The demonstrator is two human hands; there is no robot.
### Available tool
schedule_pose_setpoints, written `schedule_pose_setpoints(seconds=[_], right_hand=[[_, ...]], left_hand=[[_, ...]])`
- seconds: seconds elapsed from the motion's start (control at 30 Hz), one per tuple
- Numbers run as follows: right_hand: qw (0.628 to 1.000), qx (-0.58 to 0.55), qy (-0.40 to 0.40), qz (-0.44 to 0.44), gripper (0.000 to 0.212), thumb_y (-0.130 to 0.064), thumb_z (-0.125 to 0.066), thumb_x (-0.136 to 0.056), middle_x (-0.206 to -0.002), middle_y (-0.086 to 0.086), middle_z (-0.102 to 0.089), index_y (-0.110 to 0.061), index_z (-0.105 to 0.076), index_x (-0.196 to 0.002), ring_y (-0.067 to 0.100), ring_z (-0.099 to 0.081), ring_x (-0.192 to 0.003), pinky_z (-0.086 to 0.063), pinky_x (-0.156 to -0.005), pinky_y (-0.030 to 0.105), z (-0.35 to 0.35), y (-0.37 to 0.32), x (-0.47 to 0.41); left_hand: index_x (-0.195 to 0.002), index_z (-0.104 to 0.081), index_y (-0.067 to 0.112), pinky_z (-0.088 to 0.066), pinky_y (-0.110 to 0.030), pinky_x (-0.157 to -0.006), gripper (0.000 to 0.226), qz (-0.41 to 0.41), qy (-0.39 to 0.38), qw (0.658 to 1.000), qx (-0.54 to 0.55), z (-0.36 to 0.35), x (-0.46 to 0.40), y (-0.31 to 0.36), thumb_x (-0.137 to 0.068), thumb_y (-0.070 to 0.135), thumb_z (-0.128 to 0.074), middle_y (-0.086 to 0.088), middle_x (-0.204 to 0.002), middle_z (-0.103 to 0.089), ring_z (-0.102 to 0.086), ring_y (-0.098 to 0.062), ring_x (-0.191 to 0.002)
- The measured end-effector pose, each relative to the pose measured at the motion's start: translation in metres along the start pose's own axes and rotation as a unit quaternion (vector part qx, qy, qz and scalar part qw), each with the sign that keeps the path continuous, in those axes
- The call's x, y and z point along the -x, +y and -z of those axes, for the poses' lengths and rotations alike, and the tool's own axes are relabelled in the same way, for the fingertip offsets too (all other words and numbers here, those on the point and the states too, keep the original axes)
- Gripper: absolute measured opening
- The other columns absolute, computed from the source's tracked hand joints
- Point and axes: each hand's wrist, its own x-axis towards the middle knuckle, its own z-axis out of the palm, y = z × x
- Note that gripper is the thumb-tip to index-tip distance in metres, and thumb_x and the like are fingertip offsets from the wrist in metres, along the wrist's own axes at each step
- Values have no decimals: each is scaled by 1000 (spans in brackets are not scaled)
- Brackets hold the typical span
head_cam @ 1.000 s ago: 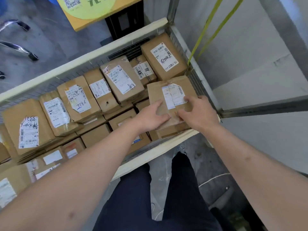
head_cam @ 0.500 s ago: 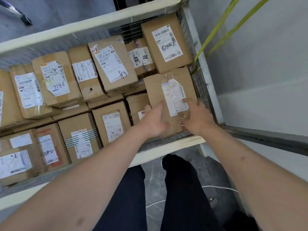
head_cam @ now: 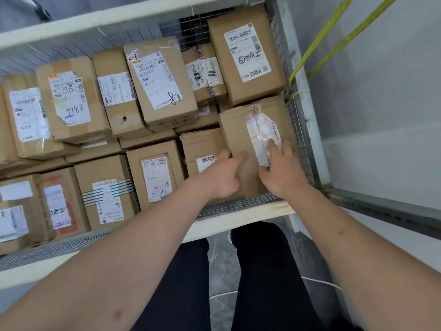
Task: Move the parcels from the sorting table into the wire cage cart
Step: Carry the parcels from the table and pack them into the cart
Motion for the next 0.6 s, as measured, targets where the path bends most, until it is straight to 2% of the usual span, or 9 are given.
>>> schedule_pose_setpoints(seconds=[0.07,0.1,0.13,0.17,0.23,0.3,0.4,0.5,0.6], right_hand=[[1000,4,-2,13,76,-33,-52,-103,-172,12,7,-22,-11,-165,41,-6,-156,-25,-123,53,-2,-2,-1],[1000,5,-5,13,75,-33,-51,-103,-172,11,8,-22,-10,-165,41,-5,-157,-24,-124,53,-3,-3,-3],[1000,5,-9,9,76,-33,-51,-104,-173,9,9,-23,-9,-165,40,-4,-157,-25,-123,54,-3,-3,-4],[1000,3,-11,4,76,-33,-51,-104,-173,8,9,-23,-8,-165,40,-3,-157,-26,-123,55,-2,-3,-5],[1000,1,-15,-2,75,-33,-51,-103,-173,7,7,-24,-10,-165,39,-7,-157,-29,-122,55,1,-4,-6],[1000,-3,-14,-3,72,-35,-51,-102,-173,9,1,-25,-16,-164,40,-20,-154,-35,-119,53,7,-8,-6],[1000,-11,-9,15,68,-34,-50,-103,-171,10,-12,-23,-21,-163,37,-33,-149,-40,-113,48,16,-19,2],[999,-20,-3,44,66,-32,-50,-104,-170,9,-19,-20,-24,-163,31,-28,-153,-36,-118,46,25,-33,19],[997,-18,16,80,59,-30,-52,-103,-160,9,-37,-17,-36,-158,32,-43,-141,-44,-110,47,38,-50,43]], left_hand=[[-164,-16,35,-47,-36,-98,80,-14,17,997,-70,3,-2,3,-97,8,-49,-10,-149,-16,-42,-41,-131],[-164,-16,35,-48,-43,-102,82,-14,28,993,-115,4,-1,5,-95,7,-50,-12,-156,-6,-29,-45,-142],[-164,-15,36,-47,-47,-105,84,-12,38,987,-156,6,0,7,-94,8,-52,-14,-161,4,-8,-46,-153],[-164,-11,38,-45,-48,-107,86,-12,42,981,-189,6,1,7,-95,9,-52,-16,-163,13,12,-43,-155],[-163,-1,43,-40,-50,-111,92,-12,42,969,-242,8,2,3,-96,12,-55,-20,-165,22,30,-39,-152],[-161,3,47,-29,-55,-119,97,-7,45,958,-283,11,3,-1,-95,14,-60,-19,-165,25,30,-41,-152],[-163,-2,44,-18,-60,-125,93,-9,44,954,-298,19,10,0,-96,13,-58,-15,-167,23,24,-42,-154],[-164,-9,38,-23,-57,-123,83,-27,55,952,-301,38,26,7,-98,16,-54,-13,-170,10,11,-43,-156],[-163,-18,33,-34,-57,-118,71,-42,75,951,-296,59,51,16,-101,21,-50,-13,-168,-12,-8,-44,-155]])
